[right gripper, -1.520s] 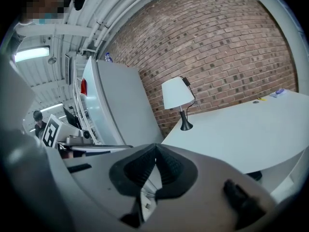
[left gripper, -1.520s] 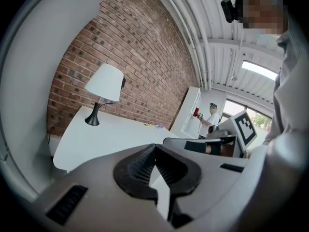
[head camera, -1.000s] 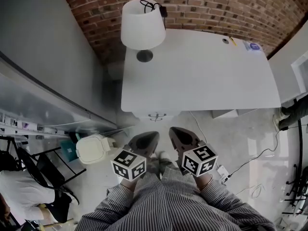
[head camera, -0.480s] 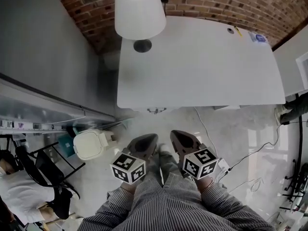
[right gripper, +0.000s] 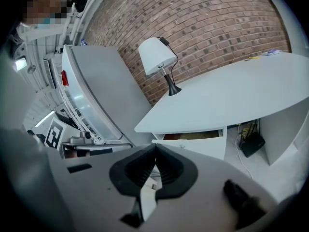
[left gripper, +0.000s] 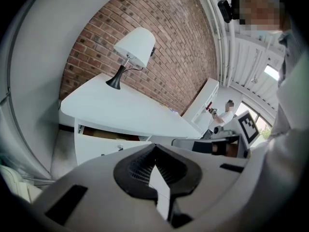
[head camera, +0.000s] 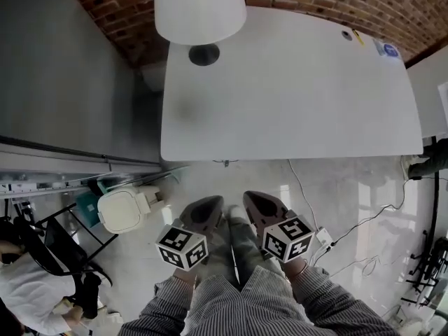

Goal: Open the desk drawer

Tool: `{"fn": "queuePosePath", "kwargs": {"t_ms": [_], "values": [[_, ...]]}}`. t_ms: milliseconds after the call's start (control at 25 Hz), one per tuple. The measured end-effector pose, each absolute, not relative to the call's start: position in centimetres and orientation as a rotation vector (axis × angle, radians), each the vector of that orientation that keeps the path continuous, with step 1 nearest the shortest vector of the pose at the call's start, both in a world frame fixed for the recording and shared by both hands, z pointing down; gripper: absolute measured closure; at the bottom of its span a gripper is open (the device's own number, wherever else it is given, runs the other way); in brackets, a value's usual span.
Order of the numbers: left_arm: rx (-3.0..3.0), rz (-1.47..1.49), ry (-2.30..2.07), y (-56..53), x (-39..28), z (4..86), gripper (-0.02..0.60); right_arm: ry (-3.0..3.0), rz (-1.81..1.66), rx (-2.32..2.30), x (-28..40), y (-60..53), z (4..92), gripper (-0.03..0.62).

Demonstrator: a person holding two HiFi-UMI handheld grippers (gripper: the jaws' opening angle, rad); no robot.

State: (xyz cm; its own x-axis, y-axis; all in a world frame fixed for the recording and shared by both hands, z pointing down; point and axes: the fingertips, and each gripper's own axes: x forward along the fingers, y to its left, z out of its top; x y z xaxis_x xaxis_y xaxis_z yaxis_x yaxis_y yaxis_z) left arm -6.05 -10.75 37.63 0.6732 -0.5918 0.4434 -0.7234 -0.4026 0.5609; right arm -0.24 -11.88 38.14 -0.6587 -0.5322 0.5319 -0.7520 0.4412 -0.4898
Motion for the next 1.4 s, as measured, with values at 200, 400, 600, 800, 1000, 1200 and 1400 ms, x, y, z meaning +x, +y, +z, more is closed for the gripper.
{"fn": "queuePosePath", "kwargs": {"t_ms": [200, 400, 600, 800, 1000, 1200, 1400], "values": [[2.11, 0.249, -1.01, -11.7, -6.8, 40.7, 0.574, -2.38, 1.065, 1.075, -0.4, -12.7, 40.9, 0.578], [2.071, 0.243, -1.019, -11.9, -7.4, 43.9, 0.574, -2.361, 1.107, 1.03, -1.1, -12.5, 44.2, 0.579], [2.029, 0.221, -1.036, -11.5, -7.8, 46.7, 0.574, -2.342, 1.141, 1.04, -1.3, -12.4, 47.4, 0.579], [1.997, 0.2, -1.024, -11.3, -7.4, 49.8, 0.574, -2.33, 1.18, 1.071, -1.7, -12.7, 50.1, 0.579], [1.963, 0.148, -1.011, -11.8, -6.5, 51.7, 0.574, -2.315, 1.234, 1.098, -1.7, -12.4, 51.7, 0.579], [1.95, 0.136, -1.016, -12.6, -6.0, 53.3, 0.574, -2.287, 1.288, 1.14, -1.0, -12.3, 53.5, 0.579], [1.901, 0.071, -1.036, -13.6, -6.6, 54.6, 0.574, -2.272, 1.311, 1.161, -0.9, -12.9, 55.2, 0.577]]}}
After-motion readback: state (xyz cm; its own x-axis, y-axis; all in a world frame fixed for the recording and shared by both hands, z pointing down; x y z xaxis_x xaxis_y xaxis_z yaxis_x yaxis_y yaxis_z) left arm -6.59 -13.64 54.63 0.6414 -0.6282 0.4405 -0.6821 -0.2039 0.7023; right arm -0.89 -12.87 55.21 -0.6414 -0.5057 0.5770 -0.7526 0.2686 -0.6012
